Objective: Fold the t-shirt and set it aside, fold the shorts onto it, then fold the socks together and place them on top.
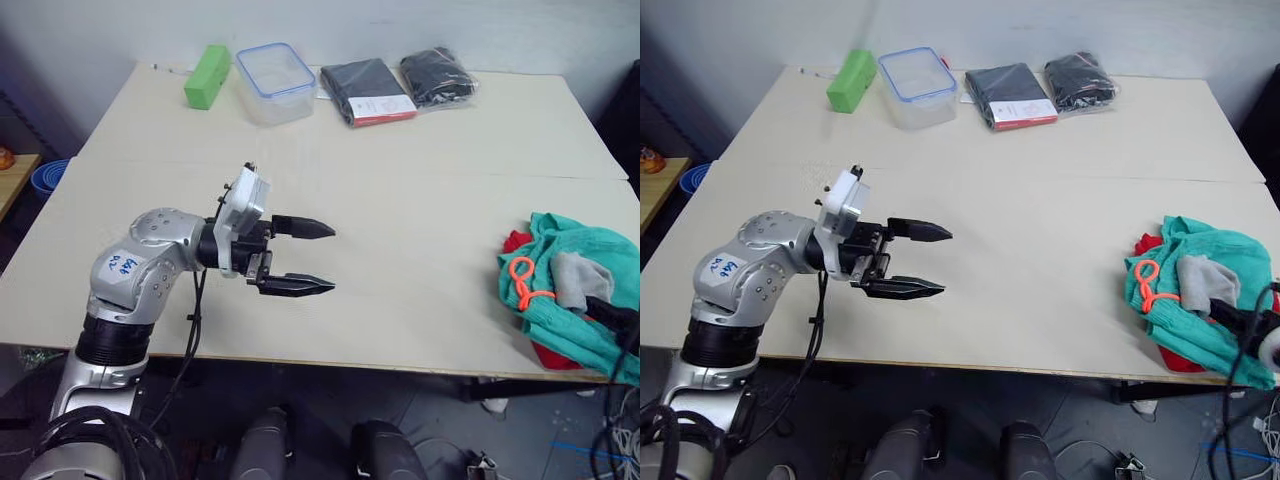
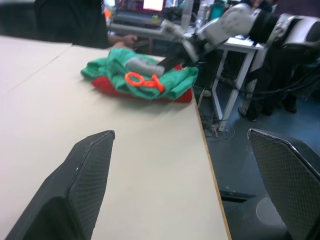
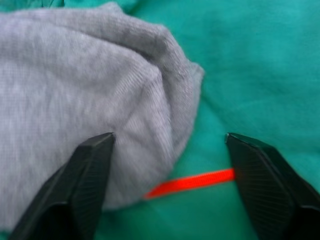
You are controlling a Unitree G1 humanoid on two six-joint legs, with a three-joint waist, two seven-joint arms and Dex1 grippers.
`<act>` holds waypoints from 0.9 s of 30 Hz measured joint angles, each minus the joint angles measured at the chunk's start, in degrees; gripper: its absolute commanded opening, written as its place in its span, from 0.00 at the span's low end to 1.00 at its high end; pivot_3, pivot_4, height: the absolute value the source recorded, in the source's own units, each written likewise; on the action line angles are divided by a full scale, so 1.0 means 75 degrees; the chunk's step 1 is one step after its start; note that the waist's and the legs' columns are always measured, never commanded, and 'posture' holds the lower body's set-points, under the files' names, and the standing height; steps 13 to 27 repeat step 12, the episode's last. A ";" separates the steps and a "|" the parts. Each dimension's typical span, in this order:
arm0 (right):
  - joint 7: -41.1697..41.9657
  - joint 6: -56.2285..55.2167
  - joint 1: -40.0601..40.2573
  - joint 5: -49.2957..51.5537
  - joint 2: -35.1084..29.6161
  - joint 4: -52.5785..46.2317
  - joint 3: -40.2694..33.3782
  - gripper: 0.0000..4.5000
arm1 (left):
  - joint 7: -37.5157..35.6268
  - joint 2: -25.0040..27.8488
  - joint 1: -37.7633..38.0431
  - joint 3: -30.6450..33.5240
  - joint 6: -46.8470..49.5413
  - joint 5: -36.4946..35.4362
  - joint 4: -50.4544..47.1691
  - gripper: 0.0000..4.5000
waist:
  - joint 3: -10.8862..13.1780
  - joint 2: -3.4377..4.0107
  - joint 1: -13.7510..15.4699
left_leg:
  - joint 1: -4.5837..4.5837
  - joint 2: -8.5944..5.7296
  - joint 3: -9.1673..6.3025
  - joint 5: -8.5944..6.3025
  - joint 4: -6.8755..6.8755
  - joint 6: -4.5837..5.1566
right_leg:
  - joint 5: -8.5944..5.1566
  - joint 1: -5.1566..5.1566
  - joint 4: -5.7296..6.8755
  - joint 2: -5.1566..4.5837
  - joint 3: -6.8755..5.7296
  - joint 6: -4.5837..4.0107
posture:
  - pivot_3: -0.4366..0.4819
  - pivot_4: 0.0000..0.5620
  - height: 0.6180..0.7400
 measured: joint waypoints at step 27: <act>0.6754 -0.2014 0.2925 -0.2460 -0.3001 0.2362 -0.2819 1.00 | -0.1228 0.1997 0.0710 0.1004 0.0656 -0.0641 0.0227 1.00 | 0.0026 -0.0045 -0.0206 | 0.0077 0.0025 0.0019 -0.0028 -0.0034 -0.0008 | -0.0003 0.0070 -0.0050 -0.0014 0.0007 -0.0006 | 0.48 0.27 1.00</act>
